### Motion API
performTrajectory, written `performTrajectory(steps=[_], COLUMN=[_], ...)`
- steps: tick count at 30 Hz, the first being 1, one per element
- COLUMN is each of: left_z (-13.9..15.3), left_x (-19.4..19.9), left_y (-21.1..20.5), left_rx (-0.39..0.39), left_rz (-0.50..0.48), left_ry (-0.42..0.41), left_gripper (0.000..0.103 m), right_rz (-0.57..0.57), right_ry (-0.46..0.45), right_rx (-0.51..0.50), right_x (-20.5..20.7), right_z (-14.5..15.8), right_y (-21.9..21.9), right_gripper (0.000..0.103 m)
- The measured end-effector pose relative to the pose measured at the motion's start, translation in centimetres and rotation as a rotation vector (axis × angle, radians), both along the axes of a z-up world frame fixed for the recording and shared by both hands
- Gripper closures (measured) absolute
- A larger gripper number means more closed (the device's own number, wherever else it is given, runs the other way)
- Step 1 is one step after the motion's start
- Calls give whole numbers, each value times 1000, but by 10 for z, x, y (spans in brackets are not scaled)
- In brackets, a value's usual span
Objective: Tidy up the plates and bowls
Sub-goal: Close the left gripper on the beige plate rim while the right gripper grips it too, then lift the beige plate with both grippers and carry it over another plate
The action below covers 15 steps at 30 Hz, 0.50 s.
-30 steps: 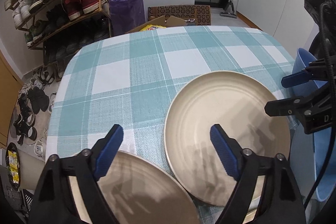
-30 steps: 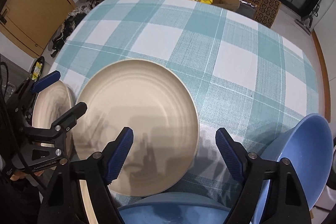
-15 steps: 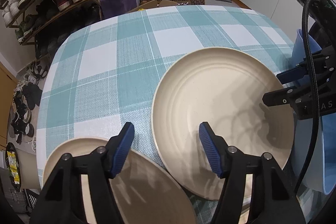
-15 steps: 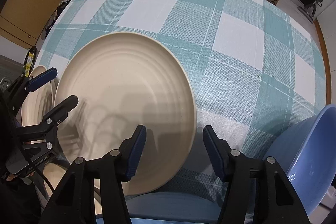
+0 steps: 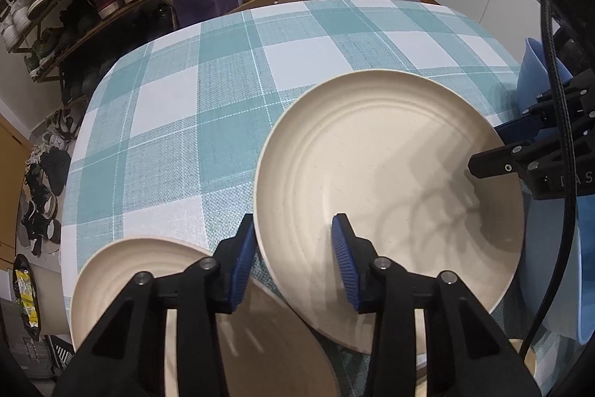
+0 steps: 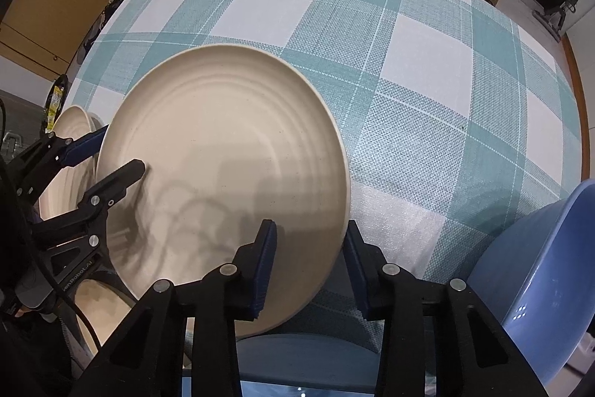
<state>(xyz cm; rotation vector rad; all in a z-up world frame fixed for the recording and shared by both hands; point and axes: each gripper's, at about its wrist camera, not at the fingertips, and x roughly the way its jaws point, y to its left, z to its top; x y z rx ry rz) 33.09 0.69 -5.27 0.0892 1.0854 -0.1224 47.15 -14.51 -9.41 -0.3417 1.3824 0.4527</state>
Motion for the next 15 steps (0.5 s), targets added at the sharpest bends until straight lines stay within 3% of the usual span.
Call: performTrajectory(steps=[9, 15], left_z=[0, 2], left_x=[2, 2], left_y=[8, 9], left_rx=[-24, -42], left_rz=[41, 55], left_ry=[-7, -14], left_gripper=[78, 80], right_rz=[-14, -22], right_ry=[-42, -71], right_rx=[-14, -18], right_x=[2, 1], right_z=[2, 4], right_y=[-10, -14], right_gripper=[89, 90])
